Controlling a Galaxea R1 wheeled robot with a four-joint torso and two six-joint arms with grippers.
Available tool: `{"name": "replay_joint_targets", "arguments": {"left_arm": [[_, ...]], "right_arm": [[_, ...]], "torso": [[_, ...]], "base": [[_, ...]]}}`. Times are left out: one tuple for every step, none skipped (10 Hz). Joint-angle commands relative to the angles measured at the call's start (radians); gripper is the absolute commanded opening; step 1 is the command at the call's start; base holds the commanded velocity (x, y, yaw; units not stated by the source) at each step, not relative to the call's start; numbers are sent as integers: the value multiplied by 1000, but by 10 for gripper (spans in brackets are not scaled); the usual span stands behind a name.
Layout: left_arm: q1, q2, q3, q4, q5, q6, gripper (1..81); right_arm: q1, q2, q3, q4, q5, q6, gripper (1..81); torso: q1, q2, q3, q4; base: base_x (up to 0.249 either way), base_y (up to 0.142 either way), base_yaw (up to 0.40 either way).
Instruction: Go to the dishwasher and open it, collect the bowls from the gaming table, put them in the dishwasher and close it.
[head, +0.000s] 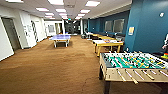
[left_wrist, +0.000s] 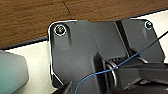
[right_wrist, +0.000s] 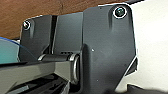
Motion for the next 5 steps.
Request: {"name": "replay_joint_targets", "arguments": {"left_arm": [[-58, -2, -5, -2, 37, -1, 811], [-58, -1, -5, -2, 38, -1, 811], [-58, -1, -5, -2, 37, -1, 811], [-58, -1, -5, -2, 38, -1, 811], [-58, -1, -5, -2, 37, -1, 811]], "right_arm": [[58, -1, 8, -4, -55, -2, 811], [58, -1, 8, -4, -55, -2, 811], [60, -1, 8, -4, -55, -2, 811], [58, -1, 8, -4, -55, -2, 811], [60, -1, 8, -4, -55, -2, 811]], "torso": [[0, 0, 0, 0], [0, 0, 0, 0], [0, 0, 0, 0], [0, 0, 0, 0], [0, 0, 0, 0]], "base": [[0, 0, 0], [0, 0, 0], [0, 0, 0], [0, 0, 0], [0, 0, 0]]}}
